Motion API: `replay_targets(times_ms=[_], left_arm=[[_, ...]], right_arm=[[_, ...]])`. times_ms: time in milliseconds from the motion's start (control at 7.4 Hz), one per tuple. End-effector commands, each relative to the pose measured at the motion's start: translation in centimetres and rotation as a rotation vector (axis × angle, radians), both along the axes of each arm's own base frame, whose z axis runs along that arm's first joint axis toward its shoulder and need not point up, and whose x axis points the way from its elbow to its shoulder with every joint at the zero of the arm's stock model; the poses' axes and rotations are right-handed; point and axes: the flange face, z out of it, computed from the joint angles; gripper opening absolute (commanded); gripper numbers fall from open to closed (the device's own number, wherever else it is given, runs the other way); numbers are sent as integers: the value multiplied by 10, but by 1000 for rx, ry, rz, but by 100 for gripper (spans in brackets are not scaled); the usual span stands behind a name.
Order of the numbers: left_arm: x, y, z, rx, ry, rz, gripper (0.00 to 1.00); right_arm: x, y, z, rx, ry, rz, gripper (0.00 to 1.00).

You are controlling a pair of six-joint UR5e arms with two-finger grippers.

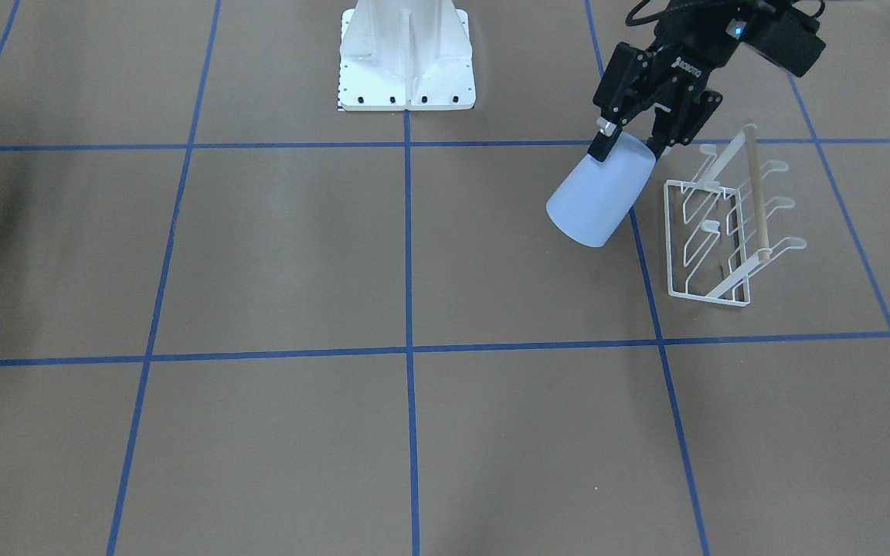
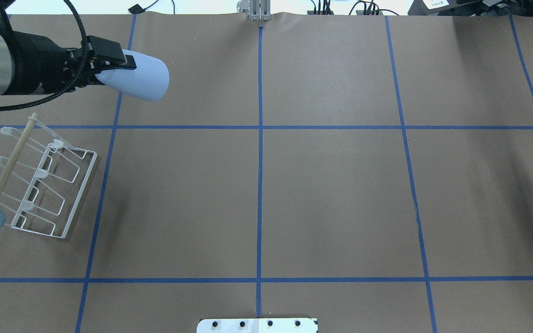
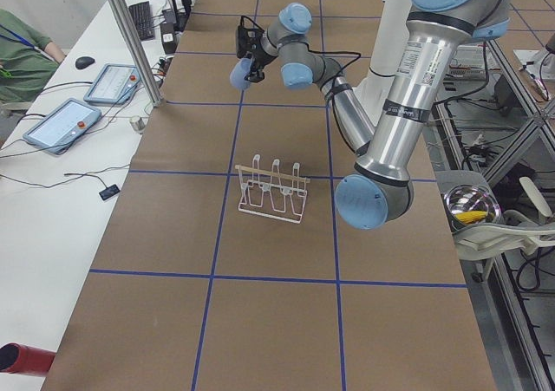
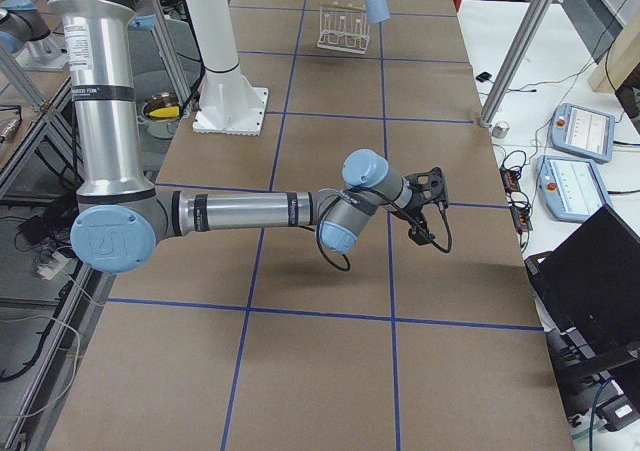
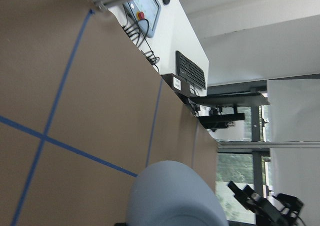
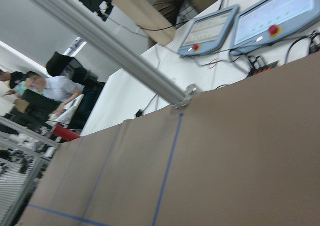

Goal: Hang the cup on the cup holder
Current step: 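Carry the cup with the left gripper toward the rack while the right gripper withdraws, then lower the cup with the left gripper onto a peg of the white rack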

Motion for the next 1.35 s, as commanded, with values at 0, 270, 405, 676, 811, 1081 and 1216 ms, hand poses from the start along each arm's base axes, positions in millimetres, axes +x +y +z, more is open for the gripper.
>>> replay_targets(times_ms=[0,270,405,676,811,1081,1216], left_arm=[[-21,-12,22,31,-300,107,0],[-23,-14,46,10,-448,203,0],[-21,-14,58,-46,-480,253,0],[-16,-14,71,-70,-524,334,0],[-12,-17,77,-85,-530,341,0],[-8,-24,89,-114,-541,348,0],[-5,-25,93,-129,-531,366,0]], right_arm=[[30,-2,41,-89,249,-188,100],[34,10,75,-212,330,-363,100],[33,13,74,-273,323,-412,100],[31,18,46,-376,292,-444,100],[30,18,41,-379,280,-448,100],[25,18,42,-380,265,-459,100],[22,18,44,-384,226,-471,100]])
